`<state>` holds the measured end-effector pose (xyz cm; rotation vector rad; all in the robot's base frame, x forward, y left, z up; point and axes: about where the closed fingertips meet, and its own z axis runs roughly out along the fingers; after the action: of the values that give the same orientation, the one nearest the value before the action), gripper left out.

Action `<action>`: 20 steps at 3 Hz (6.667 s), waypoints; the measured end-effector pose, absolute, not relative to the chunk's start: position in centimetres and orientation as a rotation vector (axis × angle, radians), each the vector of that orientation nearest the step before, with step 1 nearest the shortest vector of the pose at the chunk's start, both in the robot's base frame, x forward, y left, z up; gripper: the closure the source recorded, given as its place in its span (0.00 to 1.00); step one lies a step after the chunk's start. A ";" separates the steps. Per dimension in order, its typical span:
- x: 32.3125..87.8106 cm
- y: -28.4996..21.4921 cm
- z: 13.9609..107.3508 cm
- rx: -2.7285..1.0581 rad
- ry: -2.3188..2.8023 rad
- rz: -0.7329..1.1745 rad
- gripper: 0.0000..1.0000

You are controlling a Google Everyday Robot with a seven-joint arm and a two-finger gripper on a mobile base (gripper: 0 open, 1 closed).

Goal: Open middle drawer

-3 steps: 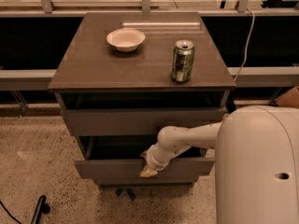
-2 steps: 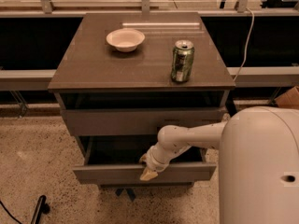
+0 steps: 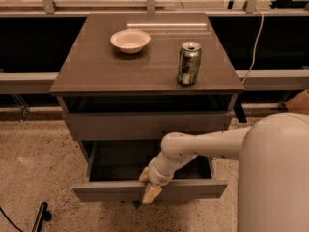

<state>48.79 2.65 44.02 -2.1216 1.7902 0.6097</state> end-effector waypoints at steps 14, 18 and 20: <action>43.4 1.1 42.1 -2.099 1.918 0.613 0.00; 43.2 2.9 40.9 -2.195 1.891 0.684 0.46; 41.5 4.4 42.3 -2.288 1.800 0.736 0.71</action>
Offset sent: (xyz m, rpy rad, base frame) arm -0.0078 0.0036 0.0019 0.0044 0.0097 0.0162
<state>41.50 4.43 42.31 -2.2883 1.7998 0.7362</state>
